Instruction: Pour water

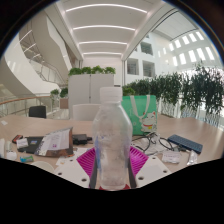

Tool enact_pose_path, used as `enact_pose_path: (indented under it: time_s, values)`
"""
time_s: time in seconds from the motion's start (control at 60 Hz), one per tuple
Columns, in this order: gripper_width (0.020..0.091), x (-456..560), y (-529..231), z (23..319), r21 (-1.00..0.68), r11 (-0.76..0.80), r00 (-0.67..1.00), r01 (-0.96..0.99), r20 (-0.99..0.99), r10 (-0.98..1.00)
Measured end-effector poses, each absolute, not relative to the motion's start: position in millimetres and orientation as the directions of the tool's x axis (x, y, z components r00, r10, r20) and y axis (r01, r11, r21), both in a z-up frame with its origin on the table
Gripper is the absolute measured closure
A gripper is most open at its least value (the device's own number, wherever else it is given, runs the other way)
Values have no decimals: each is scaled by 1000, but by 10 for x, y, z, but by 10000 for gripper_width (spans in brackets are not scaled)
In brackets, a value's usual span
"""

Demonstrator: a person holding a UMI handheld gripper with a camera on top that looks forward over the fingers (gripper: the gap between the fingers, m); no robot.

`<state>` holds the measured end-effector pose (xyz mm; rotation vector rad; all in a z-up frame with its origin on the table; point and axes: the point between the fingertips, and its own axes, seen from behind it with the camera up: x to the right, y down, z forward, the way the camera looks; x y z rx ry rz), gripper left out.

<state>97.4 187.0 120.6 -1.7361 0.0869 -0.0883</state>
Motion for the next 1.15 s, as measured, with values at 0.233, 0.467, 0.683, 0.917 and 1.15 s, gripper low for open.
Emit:
enact_pose_path:
  time_s: [0.233,0.467,0.683,0.917,1.15]
  values:
    - [646,1272,1977,472,-972,-233,991,-39,-8,-135]
    - [388,993,1686,502,-925,-371,987,-83,-25,-159]
    - [265,586,798,823,-911,-405,993,-82,-38,-114]
    - [268,143,-384,1326,-904,-414,988,-107,-49,-147]
    - [268,-394,-1406,1866,-918,-395,985,-37,34,-170]
